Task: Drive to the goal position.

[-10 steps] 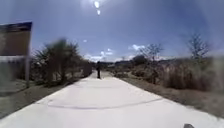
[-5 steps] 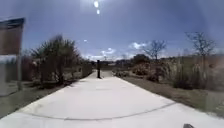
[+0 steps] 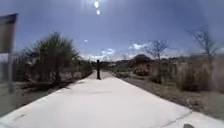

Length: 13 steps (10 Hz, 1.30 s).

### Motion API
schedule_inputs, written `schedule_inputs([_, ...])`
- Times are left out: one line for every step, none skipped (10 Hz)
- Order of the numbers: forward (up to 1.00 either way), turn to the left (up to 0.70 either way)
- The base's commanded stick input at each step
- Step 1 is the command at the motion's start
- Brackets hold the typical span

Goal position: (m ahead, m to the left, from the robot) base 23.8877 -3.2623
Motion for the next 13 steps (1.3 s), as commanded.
schedule_inputs([0.70, 0.00])
schedule_inputs([0.70, 0.00])
schedule_inputs([0.70, 0.00])
schedule_inputs([0.70, 0.00])
schedule_inputs([0.70, 0.00])
schedule_inputs([0.70, 0.00])
schedule_inputs([0.70, 0.00])
schedule_inputs([0.70, 0.00])
schedule_inputs([0.70, 0.00])
schedule_inputs([0.70, 0.00])
schedule_inputs([0.70, 0.00])
schedule_inputs([0.70, 0.00])
schedule_inputs([0.70, 0.00])
